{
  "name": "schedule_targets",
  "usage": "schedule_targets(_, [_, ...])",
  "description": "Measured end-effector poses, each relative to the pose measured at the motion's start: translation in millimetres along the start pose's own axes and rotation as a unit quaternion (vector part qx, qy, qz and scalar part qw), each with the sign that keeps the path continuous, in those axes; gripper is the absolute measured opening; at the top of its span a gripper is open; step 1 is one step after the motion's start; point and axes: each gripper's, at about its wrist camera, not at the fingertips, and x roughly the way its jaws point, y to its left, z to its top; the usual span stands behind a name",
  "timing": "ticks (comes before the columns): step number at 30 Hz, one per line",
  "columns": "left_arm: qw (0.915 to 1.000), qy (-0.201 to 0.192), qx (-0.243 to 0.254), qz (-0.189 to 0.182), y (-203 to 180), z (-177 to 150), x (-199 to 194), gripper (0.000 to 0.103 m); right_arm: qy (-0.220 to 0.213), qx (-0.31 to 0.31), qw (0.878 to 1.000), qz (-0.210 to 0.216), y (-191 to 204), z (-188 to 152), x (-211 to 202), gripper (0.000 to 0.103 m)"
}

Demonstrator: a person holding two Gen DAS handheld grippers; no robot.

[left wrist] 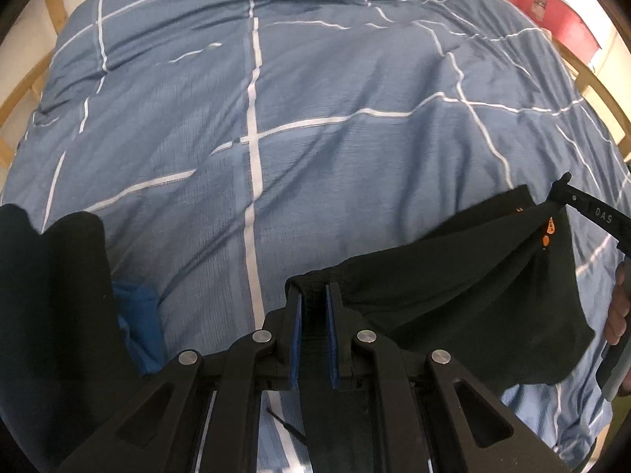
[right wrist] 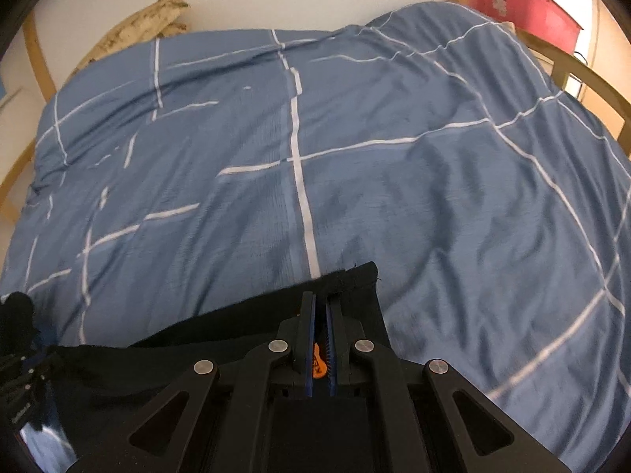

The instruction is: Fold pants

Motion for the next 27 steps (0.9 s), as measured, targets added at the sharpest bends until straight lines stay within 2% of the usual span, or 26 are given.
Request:
schedule_targets(3, [0.9999,0.003,-0.007,0.009,4,6,12,0.022,0.004,-0.005,1.0,0.001,5,5,12,0.006])
schedule_targets(4, [0.9999,0.0,-0.007,0.015,5,7,13,0.032,0.005,-0.005,1.0,0.0,6,6,15,0.006])
schedule_targets(5, [0.9996,-0.006,-0.003,0.027,4,7,13,0.037,0.005,-0.009,1.0,0.002,8,7,17,0.007])
schedule_targets(7, [0.9986,-0.026,0.004,0.046,3,7,7,0.054,0.002,-0.024,1.0,-0.002,12,7,16,0.021])
schedule_targets(8, [0.998,-0.037,0.008,0.05,2,5,1,0.057,-0.004,-0.03,1.0,-0.005,13,7,14,0.04])
schedule_targets(9, [0.9967,-0.053,0.013,0.059,1,2,-9,0.061,-0.015,-0.034,0.999,-0.007,13,5,9,0.05])
schedule_targets(10, [0.9954,-0.066,0.015,0.067,0,-1,-17,0.064,-0.028,-0.039,0.999,-0.011,13,4,3,0.051])
schedule_targets(14, [0.9884,-0.116,0.048,0.086,-9,-20,-50,0.065,-0.057,-0.069,0.996,-0.002,13,-9,-28,0.051])
schedule_targets(17, [0.9798,-0.167,0.067,0.088,-18,-54,-81,0.065,-0.09,-0.097,0.991,0.004,13,-30,-61,0.051])
schedule_targets(20, [0.9728,-0.206,0.065,0.084,-22,-88,-103,0.065,-0.119,-0.127,0.985,0.01,15,-55,-95,0.051])
schedule_targets(27, [0.9625,-0.252,0.063,0.078,-28,-153,-123,0.065,-0.177,-0.138,0.975,0.011,9,-124,-150,0.057])
